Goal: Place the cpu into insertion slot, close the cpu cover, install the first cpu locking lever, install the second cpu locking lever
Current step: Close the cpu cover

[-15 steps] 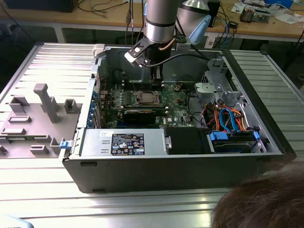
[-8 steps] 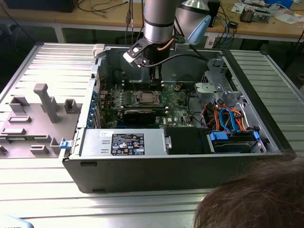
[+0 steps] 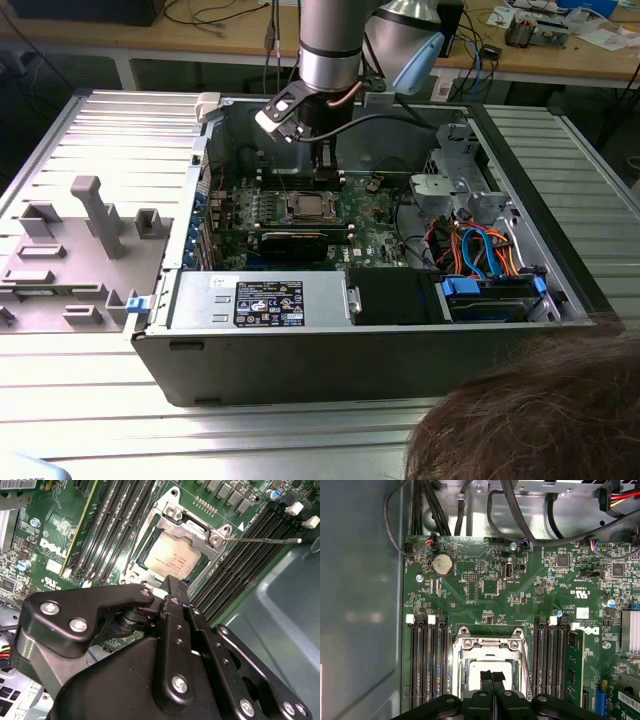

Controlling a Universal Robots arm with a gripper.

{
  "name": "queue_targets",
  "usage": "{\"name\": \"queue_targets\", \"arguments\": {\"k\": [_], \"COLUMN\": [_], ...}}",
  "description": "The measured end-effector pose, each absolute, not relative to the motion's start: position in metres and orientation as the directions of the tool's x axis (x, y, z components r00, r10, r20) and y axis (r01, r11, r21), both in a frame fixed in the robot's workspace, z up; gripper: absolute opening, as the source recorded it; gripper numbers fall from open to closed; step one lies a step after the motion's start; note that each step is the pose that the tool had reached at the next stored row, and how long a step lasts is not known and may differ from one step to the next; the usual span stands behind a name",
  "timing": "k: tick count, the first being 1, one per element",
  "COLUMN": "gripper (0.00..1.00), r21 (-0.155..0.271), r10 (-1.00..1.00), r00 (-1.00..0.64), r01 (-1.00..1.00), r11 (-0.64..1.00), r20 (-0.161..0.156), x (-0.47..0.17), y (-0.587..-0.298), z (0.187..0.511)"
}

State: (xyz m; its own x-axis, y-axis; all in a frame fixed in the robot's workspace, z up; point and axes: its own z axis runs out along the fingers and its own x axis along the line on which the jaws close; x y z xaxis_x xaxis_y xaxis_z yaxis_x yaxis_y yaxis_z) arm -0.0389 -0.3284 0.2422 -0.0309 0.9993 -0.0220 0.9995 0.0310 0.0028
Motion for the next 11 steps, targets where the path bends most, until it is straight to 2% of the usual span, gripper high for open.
{"name": "queue_targets", "arguments": {"k": [11], "gripper": [0.11], "r21": [0.003], "r10": [0.999], "r00": [-0.031], "r01": [1.000], "r11": [0.031], "r20": [-0.022], "x": [-0.0439], "y": [-0.3284], "z": [0.2409]}}
